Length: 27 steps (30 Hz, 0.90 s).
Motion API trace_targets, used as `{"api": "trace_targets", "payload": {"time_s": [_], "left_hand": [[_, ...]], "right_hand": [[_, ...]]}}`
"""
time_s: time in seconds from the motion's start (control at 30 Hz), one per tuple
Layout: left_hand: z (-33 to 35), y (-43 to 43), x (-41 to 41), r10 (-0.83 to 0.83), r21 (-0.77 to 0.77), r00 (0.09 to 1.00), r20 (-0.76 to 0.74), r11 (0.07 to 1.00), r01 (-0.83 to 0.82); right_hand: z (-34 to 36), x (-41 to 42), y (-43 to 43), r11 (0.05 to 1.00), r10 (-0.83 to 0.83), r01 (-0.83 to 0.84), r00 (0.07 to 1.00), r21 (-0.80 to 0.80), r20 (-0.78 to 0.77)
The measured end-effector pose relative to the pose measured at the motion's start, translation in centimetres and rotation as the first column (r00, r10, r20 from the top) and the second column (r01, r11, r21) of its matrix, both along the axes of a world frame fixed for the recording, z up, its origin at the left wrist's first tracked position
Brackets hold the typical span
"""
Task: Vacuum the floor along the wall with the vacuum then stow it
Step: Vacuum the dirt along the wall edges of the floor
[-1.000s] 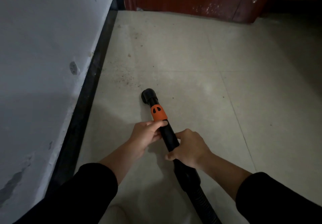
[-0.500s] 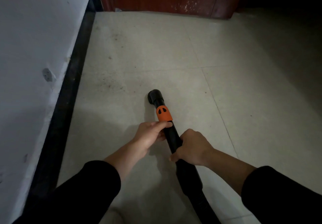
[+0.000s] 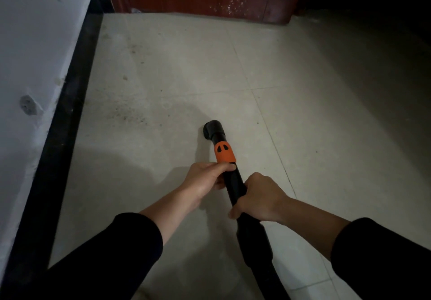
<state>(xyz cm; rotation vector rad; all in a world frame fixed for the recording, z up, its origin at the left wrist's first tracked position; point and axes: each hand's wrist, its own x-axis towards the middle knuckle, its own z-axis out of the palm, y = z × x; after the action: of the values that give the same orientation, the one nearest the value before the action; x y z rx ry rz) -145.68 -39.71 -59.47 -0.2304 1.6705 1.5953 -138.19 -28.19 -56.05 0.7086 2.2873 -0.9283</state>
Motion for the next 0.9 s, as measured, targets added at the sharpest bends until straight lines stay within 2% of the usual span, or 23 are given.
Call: {"api": "trace_targets", "payload": {"time_s": [0.23, 0.53, 0.7, 0.9], "left_hand": [[-0.3, -2.2, 1.2, 0.071, -0.038, 0.997, -0.007, 0.997, -0.071], [-0.8, -4.4, 3.5, 0.162, -0.008, 0.979, 0.12, 0.987, -0.162], [-0.8, -4.9, 2.9, 0.207, -0.013, 0.972, 0.108, 0.978, -0.207], [-1.1, -4.3, -0.1, 0.258, 0.002, 0.964, 0.057, 0.966, -0.258]], "right_hand": [[0.1, -0.1, -0.5, 0.982, 0.183, -0.185, 0.982, 0.035, 0.044], [0.0, 0.4, -0.7, 0.92, 0.386, -0.39, 0.918, 0.032, 0.088], [-0.8, -0.1, -1.4, 0.91, 0.406, -0.409, 0.912, 0.064, 0.049], [-1.6, -2.8, -1.9, 0.941, 0.331, -0.33, 0.944, 0.079, -0.005]]}}
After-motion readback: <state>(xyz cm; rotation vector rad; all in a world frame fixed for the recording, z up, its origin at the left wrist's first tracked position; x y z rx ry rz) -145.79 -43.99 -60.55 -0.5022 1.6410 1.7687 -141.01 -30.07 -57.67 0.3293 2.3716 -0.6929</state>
